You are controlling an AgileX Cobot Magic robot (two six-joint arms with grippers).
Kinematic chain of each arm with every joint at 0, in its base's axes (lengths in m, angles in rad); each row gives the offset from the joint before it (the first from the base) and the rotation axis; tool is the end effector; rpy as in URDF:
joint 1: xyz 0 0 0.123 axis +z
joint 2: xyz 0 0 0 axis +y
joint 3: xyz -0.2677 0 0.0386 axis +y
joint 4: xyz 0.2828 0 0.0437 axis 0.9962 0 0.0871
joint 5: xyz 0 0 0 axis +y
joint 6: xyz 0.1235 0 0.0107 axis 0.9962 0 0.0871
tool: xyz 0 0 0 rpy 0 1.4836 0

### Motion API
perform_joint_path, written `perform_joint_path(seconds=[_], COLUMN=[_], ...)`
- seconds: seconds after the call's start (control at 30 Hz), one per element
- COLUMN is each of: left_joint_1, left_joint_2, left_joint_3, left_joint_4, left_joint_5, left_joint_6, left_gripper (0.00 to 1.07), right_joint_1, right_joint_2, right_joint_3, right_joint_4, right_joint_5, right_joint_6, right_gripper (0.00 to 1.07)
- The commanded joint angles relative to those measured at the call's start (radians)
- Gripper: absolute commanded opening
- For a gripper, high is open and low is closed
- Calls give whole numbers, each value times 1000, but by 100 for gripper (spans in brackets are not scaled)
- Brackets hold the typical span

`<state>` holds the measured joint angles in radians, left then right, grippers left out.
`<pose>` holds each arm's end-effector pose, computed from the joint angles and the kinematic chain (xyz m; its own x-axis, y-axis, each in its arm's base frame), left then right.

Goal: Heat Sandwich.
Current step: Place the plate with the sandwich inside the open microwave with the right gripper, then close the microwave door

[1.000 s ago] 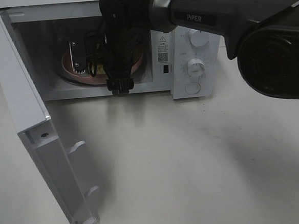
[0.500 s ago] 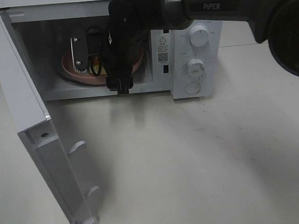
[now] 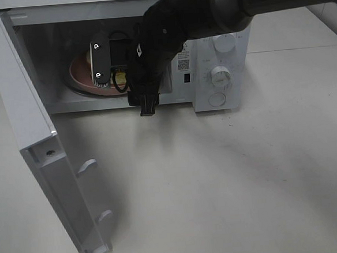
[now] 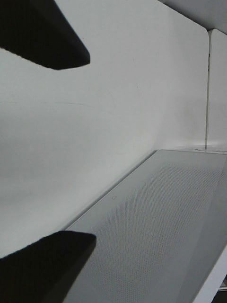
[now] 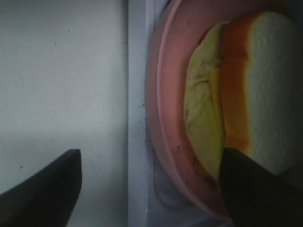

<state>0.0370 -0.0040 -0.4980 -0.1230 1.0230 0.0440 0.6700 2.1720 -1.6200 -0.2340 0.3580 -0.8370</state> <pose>0.0715 -0.0104 0.2834 -0.4181 -0.0357 -0.9077 0.0499 0.9968 -0.0621 0.4231 0.3223 0.1210 0.2206 -0.9324 -0.2863 -0.7790 0.0082 -0.6270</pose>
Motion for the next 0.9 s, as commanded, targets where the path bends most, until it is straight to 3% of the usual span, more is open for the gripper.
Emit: perform_joint_path(seconds=[0.03, 0.57, 0.9], left_joint_1=[-1, -1, -1], left_joint_2=[-27, -27, -27], left_joint_3=[4, 4, 4], left_joint_4=[-4, -4, -4], left_joint_5=[3, 3, 3], left_joint_6=[-5, -5, -5], left_gripper=[87, 87, 87], right_joint_1=[-4, -4, -4], right_joint_2=[-70, -325, -466], right_joint_3=[90, 400, 532], right_joint_4=[-1, -1, 7], right_joint_5=[-59, -46, 58], right_joint_6=[60, 225, 389], right_gripper=[77, 76, 76])
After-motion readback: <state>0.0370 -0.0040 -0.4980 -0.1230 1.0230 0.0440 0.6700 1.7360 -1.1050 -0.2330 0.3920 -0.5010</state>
